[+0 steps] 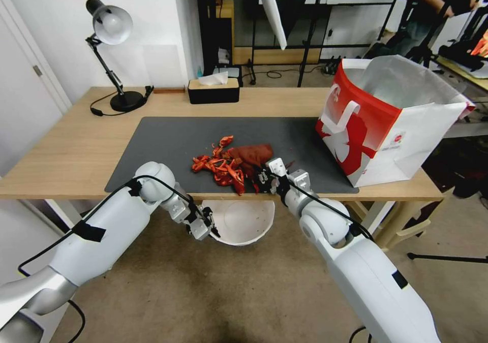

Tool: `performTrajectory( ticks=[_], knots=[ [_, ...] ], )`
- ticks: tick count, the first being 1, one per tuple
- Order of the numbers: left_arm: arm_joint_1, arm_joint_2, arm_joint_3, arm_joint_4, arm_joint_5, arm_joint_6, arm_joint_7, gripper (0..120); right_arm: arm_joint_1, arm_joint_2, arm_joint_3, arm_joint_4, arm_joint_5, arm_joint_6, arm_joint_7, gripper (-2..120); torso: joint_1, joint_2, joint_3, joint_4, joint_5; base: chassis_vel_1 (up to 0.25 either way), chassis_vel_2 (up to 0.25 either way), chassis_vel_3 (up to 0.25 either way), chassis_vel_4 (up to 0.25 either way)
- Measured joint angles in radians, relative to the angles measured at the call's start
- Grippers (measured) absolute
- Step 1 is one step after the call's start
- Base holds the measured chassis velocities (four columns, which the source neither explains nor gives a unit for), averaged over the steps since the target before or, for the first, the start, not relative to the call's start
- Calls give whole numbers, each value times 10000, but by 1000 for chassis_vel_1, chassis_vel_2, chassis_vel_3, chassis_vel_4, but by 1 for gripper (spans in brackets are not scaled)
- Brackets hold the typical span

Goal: Sweep shrimp from table into container with towel, then put container into takeout bag.

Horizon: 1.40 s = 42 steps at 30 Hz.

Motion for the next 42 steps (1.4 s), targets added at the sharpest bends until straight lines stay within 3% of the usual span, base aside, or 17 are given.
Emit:
performTrajectory(
  ticks=[42],
  knots=[
    [-28, 167, -61, 16, -64, 7, 29, 0, -2292, -240, 635, 1826, -754, 142, -579, 6, 2, 0, 0, 0, 0, 0, 0, 0, 0]
  ],
)
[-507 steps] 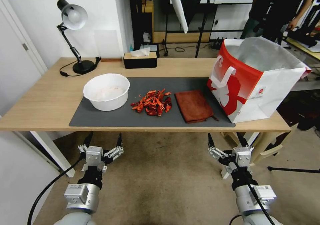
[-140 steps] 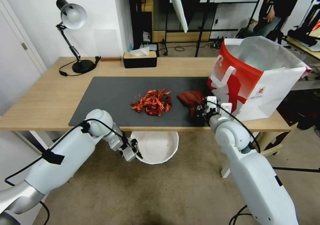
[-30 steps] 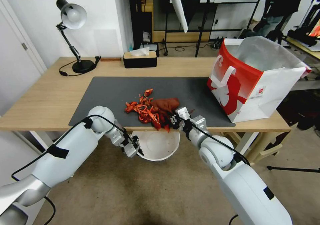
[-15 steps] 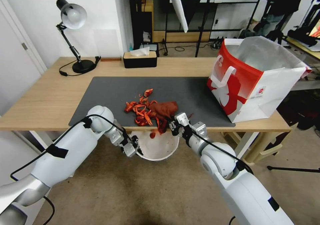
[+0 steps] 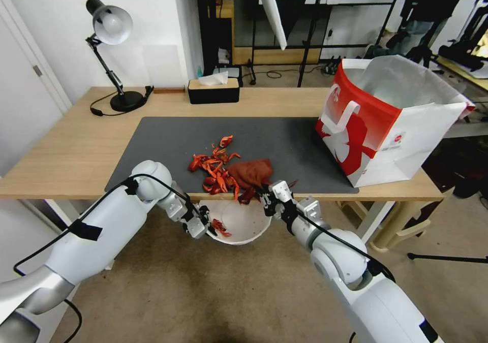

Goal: Sweep shrimp from table into container with towel, then put container into takeout bag.

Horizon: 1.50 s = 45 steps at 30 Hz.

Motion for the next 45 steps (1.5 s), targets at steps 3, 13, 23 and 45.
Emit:
performTrajectory(
  ticks=[3, 13, 23, 45],
  knots=[
    [3, 15, -1, -1, -1, -5, -4, 0, -145, -27, 64, 59, -30, 34, -34, 6, -1, 0, 0, 0, 0, 0, 0, 0, 0],
    [-7, 115, -8, -35, -26, -15, -10, 0, -645, -110, 293, 342, -134, 153, -240, 6, 0, 0, 0, 1, 0, 0, 0, 0, 0],
    [-1, 131, -14, -34, -29, -32, -20, 0, -1203, -273, 401, 767, -271, 198, -409, 6, -1, 0, 0, 0, 0, 0, 0, 0, 0],
    [10, 104, -16, 15, -19, -112, -47, 0, -2206, -499, 974, 1354, -557, 472, -763, 6, 0, 0, 0, 0, 0, 0, 0, 0, 0]
  ],
)
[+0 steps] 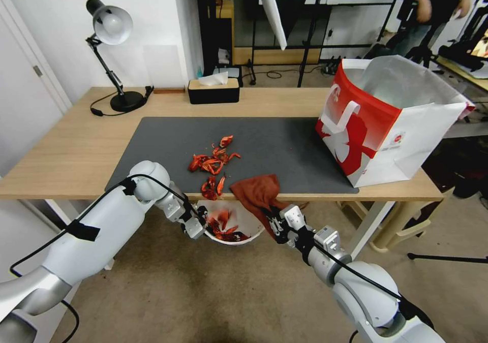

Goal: Sweep shrimp from table into container with towel, then put container into takeout bag.

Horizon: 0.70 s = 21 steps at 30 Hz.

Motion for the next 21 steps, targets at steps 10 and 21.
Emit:
performTrajectory(
  ticks=[10, 21],
  knots=[
    [11, 47, 0, -42, 4, -2, 2, 0, -52, -20, 75, 128, -6, 34, -66, 6, 0, 0, 0, 1, 0, 0, 0, 0, 0],
    [26, 120, -11, -102, 13, 6, 49, 0, -283, -101, 83, 332, -205, 21, -301, 6, -1, 0, 0, 0, 0, 0, 0, 0, 0]
  ],
)
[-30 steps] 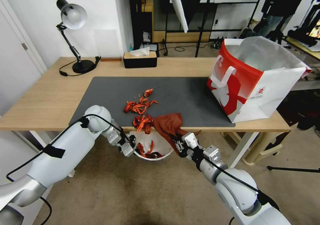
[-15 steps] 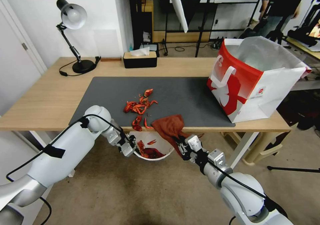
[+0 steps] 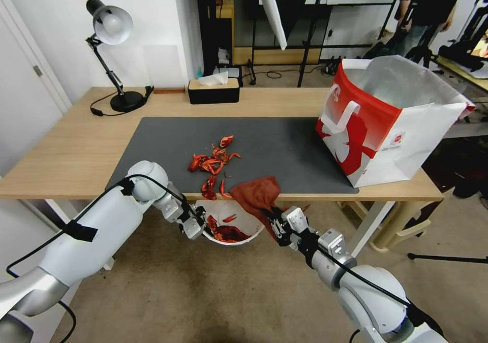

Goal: Sweep shrimp from table into container with towel, then put container into takeout bag.

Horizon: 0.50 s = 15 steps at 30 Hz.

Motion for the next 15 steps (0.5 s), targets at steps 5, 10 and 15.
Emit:
performTrajectory(
  ticks=[5, 10, 15],
  knots=[
    [-21, 5, 0, 2, 4, 2, 10, 0, -235, -98, 27, 162, -122, -1, -158, 6, 0, 0, 0, 0, 0, 0, 0, 0, 0],
    [-29, 3, 0, 39, 7, 2, 11, 0, -538, -222, 162, 410, -204, 25, -301, 6, 0, 0, 0, 0, 0, 0, 0, 0, 0],
    [-19, -6, -1, 54, 21, -4, 17, 0, -877, -393, 398, 829, -224, 59, -397, 6, 1, 0, 0, 0, 0, 0, 0, 0, 0]
  ],
)
